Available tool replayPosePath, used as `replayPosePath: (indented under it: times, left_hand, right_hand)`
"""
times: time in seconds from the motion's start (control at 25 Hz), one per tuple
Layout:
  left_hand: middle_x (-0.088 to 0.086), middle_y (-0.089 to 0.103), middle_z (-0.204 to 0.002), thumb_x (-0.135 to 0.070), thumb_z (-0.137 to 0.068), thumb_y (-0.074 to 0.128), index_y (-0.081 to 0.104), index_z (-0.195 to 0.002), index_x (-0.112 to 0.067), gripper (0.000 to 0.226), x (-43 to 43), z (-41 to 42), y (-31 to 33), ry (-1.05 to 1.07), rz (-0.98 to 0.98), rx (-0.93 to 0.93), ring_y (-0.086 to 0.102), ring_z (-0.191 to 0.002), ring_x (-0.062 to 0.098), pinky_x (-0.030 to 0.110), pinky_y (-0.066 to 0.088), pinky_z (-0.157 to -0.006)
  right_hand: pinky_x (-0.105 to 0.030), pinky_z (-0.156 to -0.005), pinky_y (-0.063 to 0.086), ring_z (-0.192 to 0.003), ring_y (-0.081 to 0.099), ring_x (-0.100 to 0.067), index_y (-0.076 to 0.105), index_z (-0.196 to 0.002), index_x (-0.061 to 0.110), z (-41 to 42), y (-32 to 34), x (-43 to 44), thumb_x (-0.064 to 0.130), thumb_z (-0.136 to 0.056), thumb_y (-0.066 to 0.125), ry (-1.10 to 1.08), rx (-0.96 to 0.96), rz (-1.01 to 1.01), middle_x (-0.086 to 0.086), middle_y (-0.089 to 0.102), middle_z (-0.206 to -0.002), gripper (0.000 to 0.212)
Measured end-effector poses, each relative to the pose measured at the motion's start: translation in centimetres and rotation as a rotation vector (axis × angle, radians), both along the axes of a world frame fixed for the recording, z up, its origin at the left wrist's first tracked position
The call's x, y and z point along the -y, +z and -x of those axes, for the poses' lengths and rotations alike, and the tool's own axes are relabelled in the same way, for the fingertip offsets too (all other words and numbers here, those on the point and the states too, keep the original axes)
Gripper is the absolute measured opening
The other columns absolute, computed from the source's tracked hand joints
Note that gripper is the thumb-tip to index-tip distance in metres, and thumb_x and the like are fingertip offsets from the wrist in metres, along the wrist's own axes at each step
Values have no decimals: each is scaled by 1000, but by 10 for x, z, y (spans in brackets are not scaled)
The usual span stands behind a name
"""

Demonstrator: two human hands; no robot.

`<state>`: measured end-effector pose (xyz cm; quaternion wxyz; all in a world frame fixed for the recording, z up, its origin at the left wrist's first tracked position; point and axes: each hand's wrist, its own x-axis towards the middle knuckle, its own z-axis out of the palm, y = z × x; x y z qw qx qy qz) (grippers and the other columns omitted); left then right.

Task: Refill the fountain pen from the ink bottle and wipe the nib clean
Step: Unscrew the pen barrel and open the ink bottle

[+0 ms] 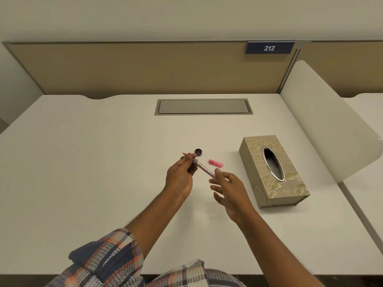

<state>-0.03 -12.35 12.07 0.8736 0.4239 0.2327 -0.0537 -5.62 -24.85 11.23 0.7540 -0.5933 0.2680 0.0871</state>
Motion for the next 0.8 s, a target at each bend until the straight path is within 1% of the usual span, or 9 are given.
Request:
replayPosePath:
  times: [0.04, 0.08, 0.12, 0.24, 0.32, 0.44, 0.56, 0.72, 0.8]
  left_hand:
    - [0, 69, -69, -10, -88, 58, 68, -79, -7, 14, 1, 1, 0, -1, 1, -1, 59, -76, 13, 25, 50, -79]
    - [0, 68, -70, -9, -88, 59, 68, -79, -7, 14, 2, 2, 0, -3, 0, 1, 59, -75, 13, 25, 50, -80]
    - [1, 68, -71, -9, -88, 59, 68, -79, -6, 13, 2, 3, 0, -5, -4, 4, 59, -75, 13, 25, 50, -80]
    - [2, 68, -76, -9, -88, 59, 67, -82, -5, 11, 2, 4, -1, 6, -8, -1, 59, -76, 14, 25, 50, -78]
    - [5, 66, -83, -9, -87, 59, 67, -85, -5, 9, 1, 5, -1, 20, -1, -15, 59, -77, 14, 24, 51, -78]
    - [5, 65, -84, -10, -88, 59, 67, -85, -5, 10, 2, 5, -3, 28, 11, -22, 59, -76, 13, 24, 50, -78]
    - [4, 67, -77, -11, -88, 60, 67, -83, -4, 12, -1, 2, -4, 63, 18, -27, 59, -75, 15, 25, 50, -76]
    - [-3, 70, -61, -12, -89, 58, 66, -79, -5, 15, -9, -2, 0, 132, 9, -22, 59, -72, 15, 19, 53, -61]
    - [-5, 70, -60, -13, -89, 58, 65, -79, -5, 15, -11, -3, 2, 154, 14, -17, 58, -71, 14, 18, 52, -59]
  right_hand:
    - [-29, -69, 50, -79, 64, -17, 66, -101, 10, 1, 0, -1, 39, -95, 56, 21, -28, -5, -6, 71, -88, 31]
    - [-27, -66, 48, -74, 62, -15, 69, -98, 8, 2, 0, -1, 38, -97, 52, 28, -36, 1, -6, 71, -83, 34]
    - [-27, -65, 47, -72, 60, -15, 70, -96, 7, 2, -2, -1, 33, -98, 52, 24, -27, 17, -7, 71, -80, 32]
    - [-28, -65, 47, -77, 57, -17, 70, -93, 10, 4, -4, 1, 13, -89, 66, -5, 34, 94, -8, 68, -89, 6]
    - [-29, -63, 47, -76, 55, -20, 67, -91, 11, 4, -5, 3, 4, -83, 70, -22, 65, 111, -9, 66, -91, 11]
    - [-30, -64, 47, -76, 54, -21, 65, -91, 11, 6, -9, 5, 3, -82, 71, -36, 79, 47, -11, 64, -89, 13]
    - [-28, -66, 48, -78, 57, -18, 66, -89, 12, 7, -15, 10, 6, -83, 71, -51, 82, 36, -10, 65, -88, 10]
    - [-26, -66, 48, -74, 56, -16, 66, -85, 14, 8, -26, 23, 8, -83, 71, -74, 120, 88, -6, 65, -82, 9]
    - [-27, -64, 47, -70, 55, -15, 66, -85, 15, 7, -34, 27, 9, -83, 72, -85, 147, 150, -4, 65, -79, 9]
